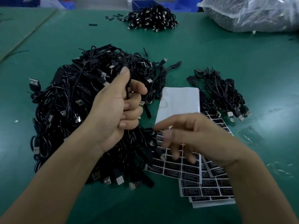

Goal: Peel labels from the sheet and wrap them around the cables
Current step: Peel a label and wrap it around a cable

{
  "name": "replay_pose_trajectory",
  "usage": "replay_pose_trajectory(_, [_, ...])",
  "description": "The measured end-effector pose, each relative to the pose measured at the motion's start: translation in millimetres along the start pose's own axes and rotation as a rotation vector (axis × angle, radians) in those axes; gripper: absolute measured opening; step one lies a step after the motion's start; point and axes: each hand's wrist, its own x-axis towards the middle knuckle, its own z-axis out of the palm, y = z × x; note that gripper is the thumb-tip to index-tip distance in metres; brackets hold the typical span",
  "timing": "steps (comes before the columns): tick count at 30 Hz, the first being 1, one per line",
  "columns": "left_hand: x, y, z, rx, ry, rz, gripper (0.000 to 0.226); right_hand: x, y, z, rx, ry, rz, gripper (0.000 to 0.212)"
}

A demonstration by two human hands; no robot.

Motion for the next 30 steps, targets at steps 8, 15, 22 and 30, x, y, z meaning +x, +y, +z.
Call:
replay_pose_trajectory(8, [1, -2, 2, 0.226, -0.005, 0.029, 0.060, -3, 18, -28, -0.371, 0.936, -0.046, 0.009])
replay_pose_trajectory(15, [3, -18, 6, 0.437, 0.031, 0.127, 0.049, -1, 17, -31, -0.145, 0.849, 0.133, 0.048])
replay_pose_trajectory(22, [1, -39, 14, 0.640, -0.009, 0.281, 0.031, 4, 21, -35, 0.014, 0.609, 0.105, 0.033])
replay_pose_trajectory(30, [-5, -60, 23, 0.883, 0.027, 0.272, 0.032, 13, 24, -20, 0.148, 0.503, 0.058, 0.015])
